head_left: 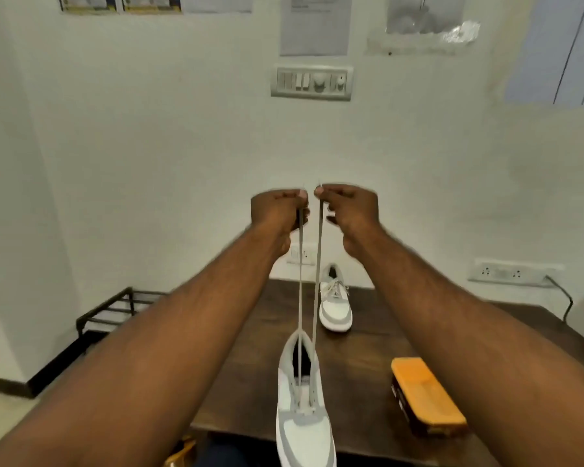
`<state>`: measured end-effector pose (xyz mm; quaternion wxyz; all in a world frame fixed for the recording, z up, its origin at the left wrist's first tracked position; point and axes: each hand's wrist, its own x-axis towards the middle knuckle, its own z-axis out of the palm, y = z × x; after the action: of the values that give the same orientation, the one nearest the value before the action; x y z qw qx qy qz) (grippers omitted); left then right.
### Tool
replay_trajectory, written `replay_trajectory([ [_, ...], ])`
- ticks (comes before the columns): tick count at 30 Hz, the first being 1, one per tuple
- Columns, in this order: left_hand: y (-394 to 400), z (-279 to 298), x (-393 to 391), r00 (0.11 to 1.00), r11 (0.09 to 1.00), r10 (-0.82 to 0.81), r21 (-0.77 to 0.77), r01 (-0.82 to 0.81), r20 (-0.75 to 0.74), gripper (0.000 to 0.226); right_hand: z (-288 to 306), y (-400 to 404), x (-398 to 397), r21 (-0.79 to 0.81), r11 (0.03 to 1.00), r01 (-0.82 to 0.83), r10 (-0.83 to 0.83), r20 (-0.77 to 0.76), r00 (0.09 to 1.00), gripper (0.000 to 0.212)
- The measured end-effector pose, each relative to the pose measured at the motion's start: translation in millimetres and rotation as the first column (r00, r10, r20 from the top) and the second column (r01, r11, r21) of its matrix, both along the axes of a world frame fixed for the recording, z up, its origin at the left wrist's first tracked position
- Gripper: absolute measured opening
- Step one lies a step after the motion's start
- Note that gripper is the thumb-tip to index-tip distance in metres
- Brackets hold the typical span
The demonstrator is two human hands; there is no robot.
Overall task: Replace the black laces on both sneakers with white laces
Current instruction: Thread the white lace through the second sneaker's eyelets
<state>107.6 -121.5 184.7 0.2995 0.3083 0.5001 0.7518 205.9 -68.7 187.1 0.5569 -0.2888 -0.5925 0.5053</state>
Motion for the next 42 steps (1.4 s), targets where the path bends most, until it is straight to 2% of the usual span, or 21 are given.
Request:
replay_trajectory([
  [5,27,-37,-20,0.984,0.982,0.163,-0.08,-0.168,-0.064,0.011,-29,16,-6,-0.041,0.998,0.039,-0.034,0.105,0.994,0.004],
  [8,49,-62,-37,0.984,0.974,0.161,-0.152,-0.17,-0.073,0.013,-56,33,-12,-0.075,0.997,0.012,-0.002,0.135,0.991,0.009],
  [10,63,-79,-46,0.993,0.982,0.078,-0.166,-0.091,-0.084,0.032,-78,48,-19,-0.092,0.996,0.018,-0.006,0.13,0.992,0.012],
  [13,76,-107,-63,0.949,0.94,-0.237,-0.294,0.171,-0.207,0.083,-112,71,-23,-0.127,0.991,-0.038,0.06,0.169,0.984,0.023],
  [15,76,-131,-70,0.9,0.887,-0.355,-0.396,0.239,-0.252,0.093,-136,83,-20,-0.158,0.984,-0.081,0.119,0.245,0.962,0.028],
  [17,69,-161,-73,0.858,0.878,-0.363,-0.442,0.184,-0.363,0.081,-158,87,-15,-0.191,0.977,-0.093,0.147,0.292,0.945,0.024],
  [21,50,-240,-66,0.779,0.881,-0.285,-0.473,-0.015,-0.558,0.019,-206,86,-11,-0.278,0.957,-0.087,0.188,0.361,0.913,0.019],
  [22,42,-258,-62,0.769,0.874,-0.279,-0.483,-0.045,-0.576,0.011,-217,83,-11,-0.277,0.957,-0.082,0.189,0.386,0.903,0.017],
  [24,30,-286,-54,0.742,0.831,-0.324,-0.551,-0.073,-0.586,0.008,-239,76,-10,-0.248,0.965,-0.088,0.197,0.462,0.865,0.015],
  [26,20,-303,-46,0.732,0.809,-0.357,-0.584,-0.069,-0.581,0.005,-261,67,-8,-0.186,0.973,-0.135,0.22,0.591,0.776,0.011],
  [27,16,-309,-43,0.746,0.808,-0.344,-0.585,-0.075,-0.57,0.005,-272,62,-8,-0.147,0.972,-0.181,0.232,0.691,0.685,0.009],
  [28,15,-312,-40,0.762,0.814,-0.319,-0.575,-0.085,-0.563,0.005,-279,57,-9,-0.09,0.968,-0.233,0.208,0.808,0.552,0.009],
  [30,13,-315,-36,0.795,0.83,-0.271,-0.55,-0.092,-0.543,0.006,-288,48,-12,0.04,0.95,-0.309,0.034,0.972,0.232,0.014],
  [32,13,-318,-35,0.825,0.842,-0.249,-0.534,-0.075,-0.508,0.013,-289,35,-17,0.146,0.937,-0.316,-0.147,0.989,0.021,0.021],
  [34,12,-319,-35,0.845,0.844,-0.24,-0.533,-0.062,-0.477,0.014,-291,25,-23,0.235,0.911,-0.339,-0.28,0.956,-0.091,0.024],
  [35,10,-320,-34,0.845,0.845,-0.235,-0.531,-0.067,-0.48,0.013,-292,23,-25,0.258,0.904,-0.341,-0.314,0.942,-0.118,0.024],
  [37,9,-320,-34,0.837,0.848,-0.228,-0.524,-0.08,-0.497,0.01,-291,23,-26,0.215,0.94,-0.264,-0.245,0.966,-0.087,0.022],
  [38,7,-320,-34,0.83,0.847,-0.232,-0.525,-0.084,-0.507,0.01,-290,25,-25,0.165,0.969,-0.183,-0.169,0.986,-0.009,0.019],
  [39,6,-320,-34,0.823,0.839,-0.245,-0.538,-0.085,-0.513,0.011,-287,27,-24,0.083,0.993,-0.086,-0.074,0.991,0.11,0.016],
  [40,4,-319,-34,0.811,0.837,-0.264,-0.541,-0.076,-0.522,0.015,-283,26,-23,-0.041,0.999,0.001,0.039,0.96,0.278,0.015],
  [42,2,-318,-30,0.783,0.839,-0.311,-0.543,-0.04,-0.538,0.026,-274,25,-19,-0.331,0.943,0.047,0.22,0.721,0.657,0.012],
])
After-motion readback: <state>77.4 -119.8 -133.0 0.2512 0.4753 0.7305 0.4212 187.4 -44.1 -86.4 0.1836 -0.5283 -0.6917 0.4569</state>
